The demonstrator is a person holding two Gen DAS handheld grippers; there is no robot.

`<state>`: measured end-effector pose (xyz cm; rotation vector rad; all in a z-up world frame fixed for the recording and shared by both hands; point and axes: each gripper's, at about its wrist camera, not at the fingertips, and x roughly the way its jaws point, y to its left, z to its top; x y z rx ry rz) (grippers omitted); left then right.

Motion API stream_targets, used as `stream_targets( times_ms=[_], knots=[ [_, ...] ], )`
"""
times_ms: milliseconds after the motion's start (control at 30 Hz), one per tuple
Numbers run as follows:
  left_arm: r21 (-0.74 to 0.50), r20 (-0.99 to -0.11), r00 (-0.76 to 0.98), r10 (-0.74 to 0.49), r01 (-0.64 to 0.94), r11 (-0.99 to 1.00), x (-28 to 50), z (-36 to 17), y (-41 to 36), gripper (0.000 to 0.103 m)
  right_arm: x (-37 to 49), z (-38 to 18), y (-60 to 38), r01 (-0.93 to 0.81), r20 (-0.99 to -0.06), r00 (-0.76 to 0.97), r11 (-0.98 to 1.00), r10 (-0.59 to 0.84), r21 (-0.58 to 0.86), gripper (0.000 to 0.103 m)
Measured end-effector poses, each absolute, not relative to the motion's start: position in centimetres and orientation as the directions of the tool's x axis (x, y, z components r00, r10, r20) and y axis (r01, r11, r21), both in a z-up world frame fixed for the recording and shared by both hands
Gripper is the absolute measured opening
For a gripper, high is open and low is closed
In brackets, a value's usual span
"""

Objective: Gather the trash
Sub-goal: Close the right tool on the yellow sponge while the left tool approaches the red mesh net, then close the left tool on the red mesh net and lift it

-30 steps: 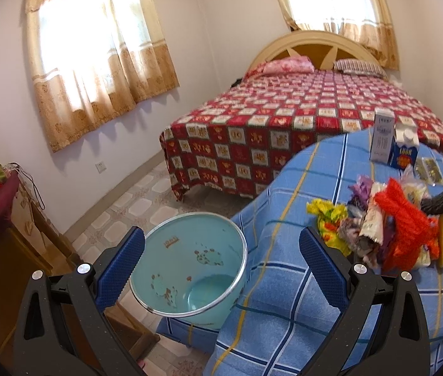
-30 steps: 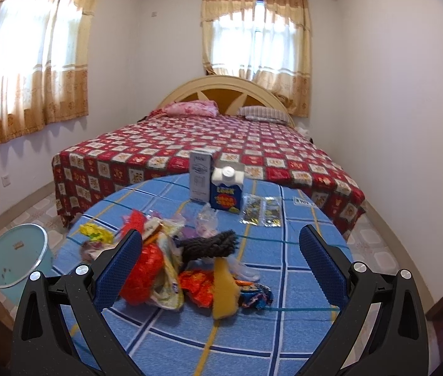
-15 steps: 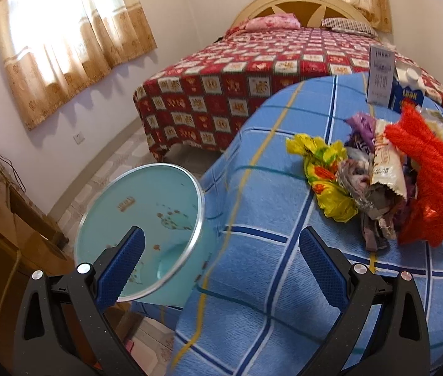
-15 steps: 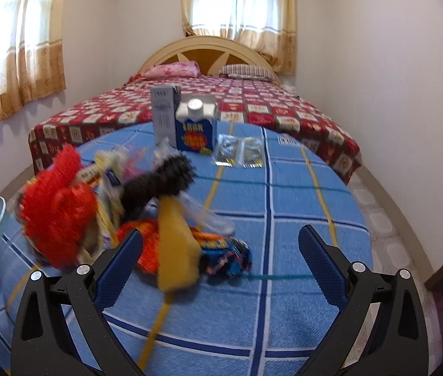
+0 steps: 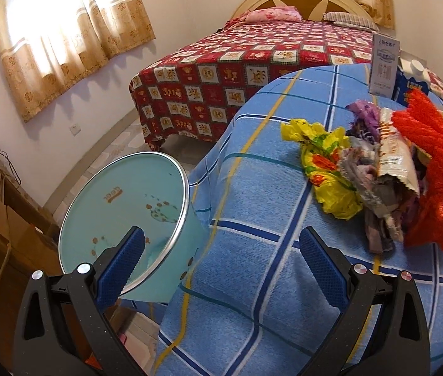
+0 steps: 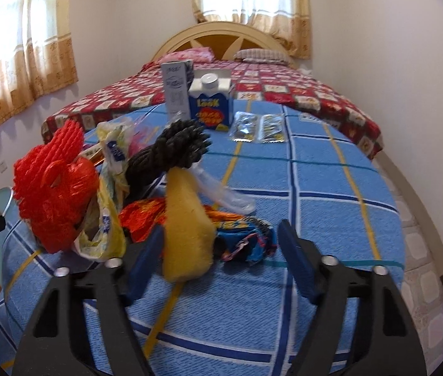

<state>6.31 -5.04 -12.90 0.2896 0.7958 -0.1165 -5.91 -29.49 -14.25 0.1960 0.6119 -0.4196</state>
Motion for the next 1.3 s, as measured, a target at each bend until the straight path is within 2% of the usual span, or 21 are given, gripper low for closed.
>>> stream_targets(
  times_ms=[100,233,267,300,400,733,1300],
  knots=[
    [0.210,-0.710,0.704,-0.013,0.229,0.950,5.6,-12.6,-5.5,0.097,-5.7,-14.4,-29.0,0.398,-0.608,0.746,0.914,-0.272,0.078,0.057],
    [0.200,-0.702,0.711,-0.039,0.250,0.947,5.1,-12.2,-6.1,0.097,-5.5,-14.5,-28.0,0.371,-0.613,0.744,0.927,-0.265,0.049,0.057],
    [0.196,-0.701,0.712,-0.047,0.256,0.947,5.1,-12.2,-6.2,0.097,-5.5,-14.6,-28.0,0.365,-0.616,0.744,0.930,-0.261,0.047,0.048],
    [0.187,-0.701,0.711,-0.060,0.265,0.946,5.0,-12.1,-6.3,0.097,-5.3,-14.8,-27.9,0.350,-0.628,0.738,0.936,-0.246,0.046,0.029],
    [0.176,-0.701,0.708,-0.081,0.283,0.943,4.7,-12.1,-6.7,0.097,-5.4,-15.0,-28.0,0.344,-0.635,0.738,0.937,-0.229,0.062,0.026],
    [0.151,-0.688,0.711,-0.143,0.333,0.931,3.5,-11.2,-8.4,0.097,-7.7,-11.8,-28.5,0.344,-0.556,0.801,0.931,-0.223,0.123,0.025],
    [0.082,-0.653,0.713,-0.258,0.404,0.911,1.7,-6.5,-14.7,0.097,-11.1,-11.5,-34.5,0.490,-0.564,0.744,0.866,-0.358,0.097,0.025]
  ],
)
